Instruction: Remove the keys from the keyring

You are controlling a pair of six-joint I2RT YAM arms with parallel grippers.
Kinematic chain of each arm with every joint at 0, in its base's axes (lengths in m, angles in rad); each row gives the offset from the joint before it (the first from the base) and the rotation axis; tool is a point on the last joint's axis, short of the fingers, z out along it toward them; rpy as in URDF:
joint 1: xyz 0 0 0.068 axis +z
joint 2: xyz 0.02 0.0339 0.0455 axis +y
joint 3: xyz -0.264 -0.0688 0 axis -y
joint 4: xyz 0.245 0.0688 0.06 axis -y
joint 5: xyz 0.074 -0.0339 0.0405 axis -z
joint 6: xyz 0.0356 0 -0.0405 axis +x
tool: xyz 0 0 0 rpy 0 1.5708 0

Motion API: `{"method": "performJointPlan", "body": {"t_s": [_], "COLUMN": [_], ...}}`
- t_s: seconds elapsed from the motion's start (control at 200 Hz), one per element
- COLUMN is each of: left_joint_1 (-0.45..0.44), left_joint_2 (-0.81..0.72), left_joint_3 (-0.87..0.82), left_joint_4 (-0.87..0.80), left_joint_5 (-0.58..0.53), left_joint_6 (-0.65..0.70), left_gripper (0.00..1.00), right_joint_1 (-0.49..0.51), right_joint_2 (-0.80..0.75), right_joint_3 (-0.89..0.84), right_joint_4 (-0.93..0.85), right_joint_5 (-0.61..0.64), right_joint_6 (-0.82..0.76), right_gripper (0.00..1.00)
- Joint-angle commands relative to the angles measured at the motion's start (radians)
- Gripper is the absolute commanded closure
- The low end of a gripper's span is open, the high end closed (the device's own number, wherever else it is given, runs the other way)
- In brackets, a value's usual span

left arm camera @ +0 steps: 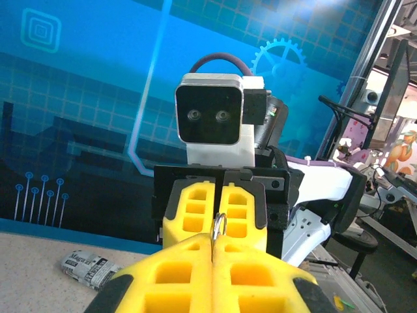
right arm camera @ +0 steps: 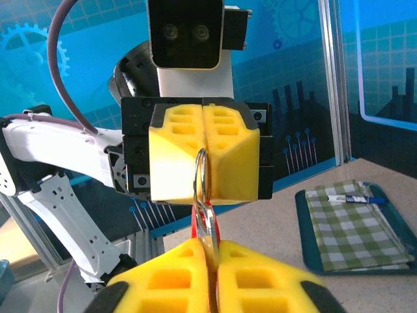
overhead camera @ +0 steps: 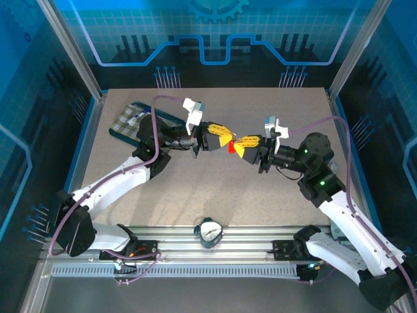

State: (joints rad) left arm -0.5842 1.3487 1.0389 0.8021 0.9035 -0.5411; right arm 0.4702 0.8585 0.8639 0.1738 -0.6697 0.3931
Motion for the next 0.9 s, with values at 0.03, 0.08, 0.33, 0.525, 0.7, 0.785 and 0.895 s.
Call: {"method": "performJointPlan", "body": {"t_s": [0.03,0.08,0.33,0.525,0.7,0.785,0.895], "left_joint_1": [0.000,-0.002,-0.002,-0.003,-0.005,-0.005,-0.005], "left_joint_2": [-0.044,-0.050,-0.075,-0.074,-0.072,-0.074,-0.076], "left_joint_3": [0.001,-0.002,-0.006,-0.002,0.002,0.001,-0.003], "left_joint_4": [-0.007,-0.016,-0.059,-0.042,-0.040,-0.040,-0.039], "left_joint_5": [-0.012,-0.017,-0.046,-0.052,-0.046,-0.048,-0.054], "left_joint_6": [0.046,0.057,0.093,0.081,0.071,0.070,0.071], "left_gripper": [1.00,1.00,1.00,1.00,1.00,1.00,1.00], "right_joint_1": [-0.012,-0.012,-0.010,0.006,0.019,0.023,0.033], "right_joint_2": [-0.009,-0.009,0.000,0.019,0.027,0.028,0.037], "right_joint_3": [-0.008,-0.008,-0.019,-0.037,-0.042,-0.042,-0.030], "right_joint_4": [-0.019,-0.023,-0.015,0.030,0.066,0.086,0.090], "right_joint_5": [0.033,0.033,0.021,0.009,0.035,0.044,0.033], "right_joint_6": [-0.003,-0.005,0.011,0.039,0.049,0.050,0.058], "right_gripper": [0.91,0.91,0.85,0.71,0.54,0.51,0.47]}}
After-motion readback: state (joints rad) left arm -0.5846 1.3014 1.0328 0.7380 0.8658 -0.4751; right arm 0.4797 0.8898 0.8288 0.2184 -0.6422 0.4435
